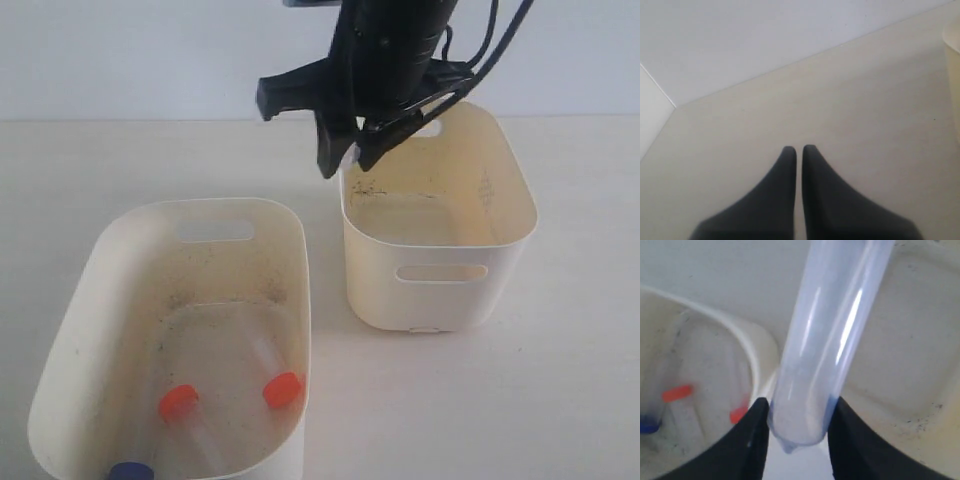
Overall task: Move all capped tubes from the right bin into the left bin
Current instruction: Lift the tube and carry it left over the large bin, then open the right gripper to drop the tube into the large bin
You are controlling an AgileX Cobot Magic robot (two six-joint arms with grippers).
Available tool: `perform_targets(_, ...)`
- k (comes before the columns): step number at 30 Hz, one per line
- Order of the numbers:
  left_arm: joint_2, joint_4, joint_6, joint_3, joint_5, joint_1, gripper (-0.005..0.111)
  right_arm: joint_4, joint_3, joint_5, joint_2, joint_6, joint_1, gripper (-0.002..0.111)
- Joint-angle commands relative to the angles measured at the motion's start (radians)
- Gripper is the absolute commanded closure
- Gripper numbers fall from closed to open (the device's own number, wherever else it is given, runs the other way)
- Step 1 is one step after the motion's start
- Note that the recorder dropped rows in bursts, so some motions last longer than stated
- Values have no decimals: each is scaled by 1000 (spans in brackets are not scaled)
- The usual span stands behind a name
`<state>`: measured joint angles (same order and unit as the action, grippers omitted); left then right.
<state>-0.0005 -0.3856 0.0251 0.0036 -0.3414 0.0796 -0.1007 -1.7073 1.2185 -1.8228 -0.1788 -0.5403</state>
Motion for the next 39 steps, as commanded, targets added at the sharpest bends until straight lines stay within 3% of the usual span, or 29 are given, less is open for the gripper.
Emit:
perform_targets(1,0,3,10,-4,5,5,102,-7,60,3,80,40,-120,108)
perform_targets(8,0,3,10,-4,5,5,102,-26,82,3,95,104,-310,108)
perform_targets(13,0,3,10,-4,5,5,102,-22,82,3,78,162,-388,108)
perform_targets(28,0,3,10,-4,5,5,102,-12,82,3,34,198,-401,108)
perform_targets(31,0,3,10,-4,5,5,102,-2,82,3,34,198,-401,95)
perform_targets(34,0,3,10,-4,5,5,102,8,82,3,34,198,-401,64)
perform_targets(35,0,3,10,-4,5,5,102,10,82,3,34,198,-401,47)
perform_targets(37,0,3,10,-4,5,5,102,18,82,3,34,200,-401,28)
perform_targets(39,0,3,10,-4,5,5,102,20,82,3,34,197,-401,24)
